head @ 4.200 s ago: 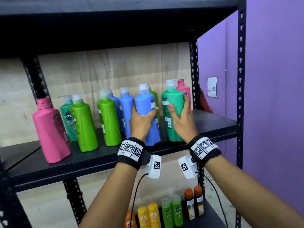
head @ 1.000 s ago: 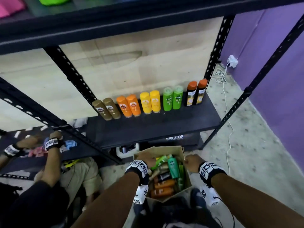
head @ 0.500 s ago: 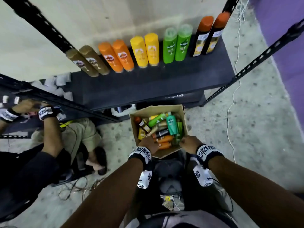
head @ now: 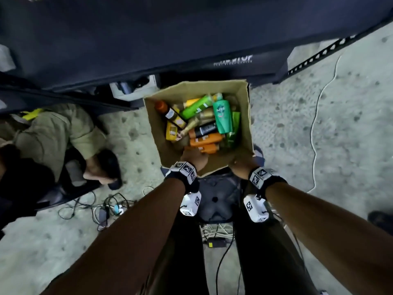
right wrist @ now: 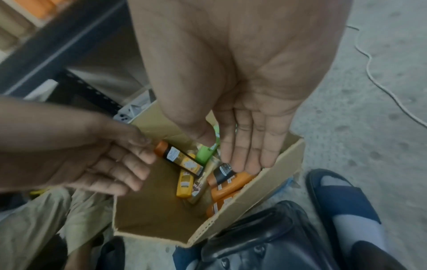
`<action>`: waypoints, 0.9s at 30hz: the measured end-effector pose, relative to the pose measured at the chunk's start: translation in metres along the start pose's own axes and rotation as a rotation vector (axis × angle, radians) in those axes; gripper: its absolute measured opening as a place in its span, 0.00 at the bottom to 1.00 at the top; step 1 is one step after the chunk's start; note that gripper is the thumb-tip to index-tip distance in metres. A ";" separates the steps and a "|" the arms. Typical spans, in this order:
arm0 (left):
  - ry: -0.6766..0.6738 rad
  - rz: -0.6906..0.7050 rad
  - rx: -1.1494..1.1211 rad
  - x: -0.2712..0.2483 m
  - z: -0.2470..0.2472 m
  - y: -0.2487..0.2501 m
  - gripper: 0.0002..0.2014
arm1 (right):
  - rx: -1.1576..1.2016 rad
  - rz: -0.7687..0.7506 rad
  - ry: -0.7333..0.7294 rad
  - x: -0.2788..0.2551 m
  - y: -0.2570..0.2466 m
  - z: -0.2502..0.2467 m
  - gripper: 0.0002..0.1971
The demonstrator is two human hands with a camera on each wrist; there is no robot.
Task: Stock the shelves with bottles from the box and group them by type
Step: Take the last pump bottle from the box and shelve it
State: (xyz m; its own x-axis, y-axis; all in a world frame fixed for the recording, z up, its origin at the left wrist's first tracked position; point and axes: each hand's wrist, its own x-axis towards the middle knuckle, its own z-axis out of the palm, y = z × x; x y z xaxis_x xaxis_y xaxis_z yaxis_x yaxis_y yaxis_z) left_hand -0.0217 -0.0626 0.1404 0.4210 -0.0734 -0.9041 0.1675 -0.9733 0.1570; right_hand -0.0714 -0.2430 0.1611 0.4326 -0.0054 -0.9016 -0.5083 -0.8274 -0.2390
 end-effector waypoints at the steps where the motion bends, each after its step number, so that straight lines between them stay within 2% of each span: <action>1: -0.010 -0.010 0.014 0.012 0.005 -0.002 0.24 | 0.020 0.030 0.019 0.012 0.000 -0.001 0.10; 2: -0.019 -0.023 0.025 0.023 0.010 -0.004 0.24 | 0.032 0.024 0.053 0.027 0.005 0.005 0.12; 4: -0.040 -0.032 0.043 0.044 0.016 -0.009 0.23 | 0.116 0.067 0.002 0.051 0.003 0.007 0.18; 6: -0.053 -0.013 0.060 0.066 0.019 -0.011 0.22 | 0.097 0.037 -0.013 0.076 -0.003 0.004 0.19; 10: -0.025 0.014 0.027 0.119 0.020 -0.010 0.19 | 0.028 0.091 0.065 0.137 -0.006 0.005 0.19; 13: -0.003 0.045 0.061 0.163 0.017 -0.007 0.25 | 0.057 0.124 0.079 0.181 -0.008 0.002 0.20; 14: -0.004 0.059 0.064 0.177 0.018 -0.006 0.26 | 0.082 0.142 0.101 0.193 -0.007 0.003 0.21; 19: 0.012 0.105 0.007 0.249 0.028 0.002 0.19 | 0.278 0.198 0.201 0.266 0.002 0.003 0.25; 23: 0.135 0.209 -0.064 0.298 0.040 0.013 0.16 | 0.542 0.164 0.267 0.316 0.007 0.004 0.28; 25: 0.127 0.233 -0.084 0.319 0.046 0.016 0.14 | 0.639 0.165 0.340 0.337 0.012 0.002 0.31; 27: 0.118 0.217 -0.132 0.338 0.052 0.018 0.14 | 0.641 0.168 0.413 0.353 0.017 0.001 0.33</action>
State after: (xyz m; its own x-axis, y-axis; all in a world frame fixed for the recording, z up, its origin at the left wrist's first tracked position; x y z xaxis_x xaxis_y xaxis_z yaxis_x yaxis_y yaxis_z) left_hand 0.0775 -0.1162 -0.1834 0.5594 -0.2433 -0.7924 0.1738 -0.9003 0.3991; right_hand 0.0722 -0.2581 -0.1616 0.4904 -0.4143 -0.7667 -0.8679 -0.3119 -0.3866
